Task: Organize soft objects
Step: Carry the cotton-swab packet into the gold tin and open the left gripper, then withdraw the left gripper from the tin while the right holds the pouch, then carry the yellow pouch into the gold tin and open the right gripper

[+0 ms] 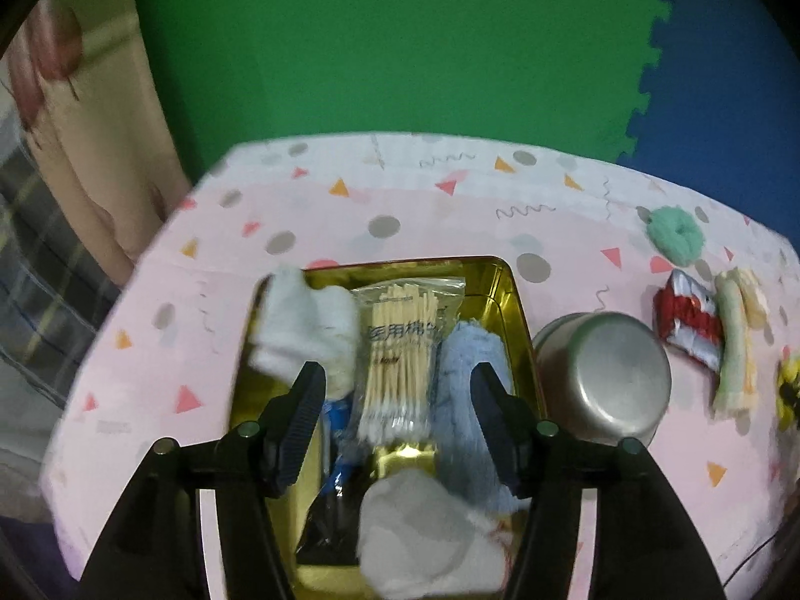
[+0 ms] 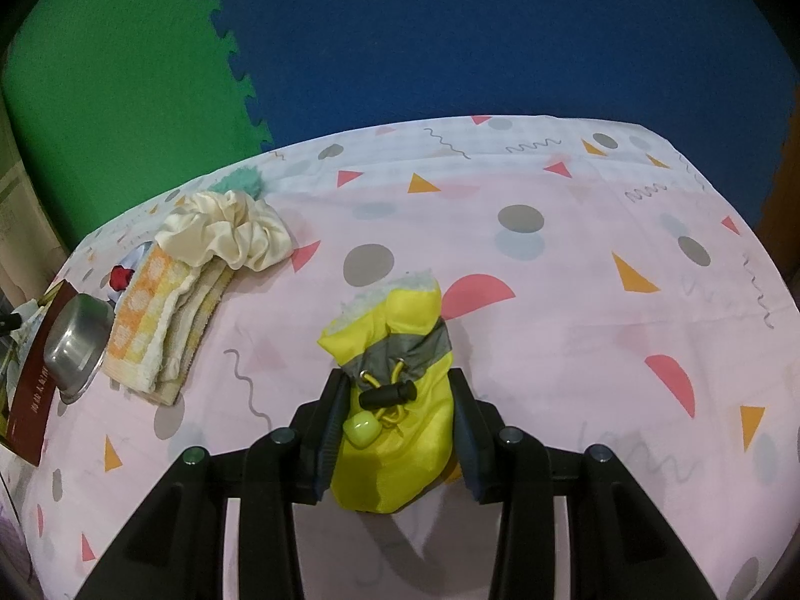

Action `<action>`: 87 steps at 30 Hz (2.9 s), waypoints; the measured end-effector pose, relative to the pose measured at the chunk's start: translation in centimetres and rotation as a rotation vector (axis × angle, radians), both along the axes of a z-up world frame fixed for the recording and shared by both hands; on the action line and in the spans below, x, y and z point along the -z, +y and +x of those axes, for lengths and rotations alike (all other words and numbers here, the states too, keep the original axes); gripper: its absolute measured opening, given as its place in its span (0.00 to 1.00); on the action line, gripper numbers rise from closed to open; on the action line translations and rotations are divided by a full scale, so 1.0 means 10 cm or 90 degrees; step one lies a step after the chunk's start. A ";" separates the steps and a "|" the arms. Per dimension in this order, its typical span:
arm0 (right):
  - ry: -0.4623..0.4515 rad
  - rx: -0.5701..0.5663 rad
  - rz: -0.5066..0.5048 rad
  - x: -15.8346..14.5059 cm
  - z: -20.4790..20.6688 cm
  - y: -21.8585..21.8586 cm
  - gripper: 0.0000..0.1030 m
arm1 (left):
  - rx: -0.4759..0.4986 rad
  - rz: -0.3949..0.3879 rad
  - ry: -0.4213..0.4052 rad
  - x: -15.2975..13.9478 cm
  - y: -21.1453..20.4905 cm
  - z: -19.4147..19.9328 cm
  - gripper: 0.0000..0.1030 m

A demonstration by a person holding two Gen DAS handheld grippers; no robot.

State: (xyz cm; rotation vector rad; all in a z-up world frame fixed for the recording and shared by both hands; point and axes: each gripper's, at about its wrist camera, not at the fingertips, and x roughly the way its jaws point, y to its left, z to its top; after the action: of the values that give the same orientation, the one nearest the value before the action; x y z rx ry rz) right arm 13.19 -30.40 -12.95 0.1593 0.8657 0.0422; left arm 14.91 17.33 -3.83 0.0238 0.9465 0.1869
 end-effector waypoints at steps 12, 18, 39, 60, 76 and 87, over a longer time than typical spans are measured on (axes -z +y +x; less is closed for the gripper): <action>0.006 0.001 -0.047 -0.02 0.01 0.10 0.39 | -0.045 0.041 -0.075 -0.06 -0.01 -0.72 0.63; 0.008 0.001 -0.076 -0.02 0.01 0.16 0.40 | -0.089 0.030 -0.090 0.00 0.16 -0.86 0.66; 0.006 0.014 -0.150 -0.09 0.00 0.30 0.35 | -0.153 -0.021 -0.104 0.11 0.54 -1.12 0.81; -0.054 -0.073 -0.097 -0.75 -0.24 1.13 0.27 | -0.211 -0.065 -0.095 0.08 0.80 -1.17 0.88; -0.070 -0.299 -0.024 -1.00 -0.49 2.80 0.27 | -0.275 -0.059 -0.116 -0.06 1.23 -1.30 0.90; -0.064 -0.435 0.003 -0.96 -0.67 4.00 0.27 | -0.324 -0.063 -0.120 -0.15 1.53 -1.41 0.92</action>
State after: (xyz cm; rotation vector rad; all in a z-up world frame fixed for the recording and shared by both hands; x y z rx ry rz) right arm 6.50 9.58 -3.37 -0.1398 0.7865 0.6850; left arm 0.82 32.65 -2.35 -0.3232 0.7577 0.6009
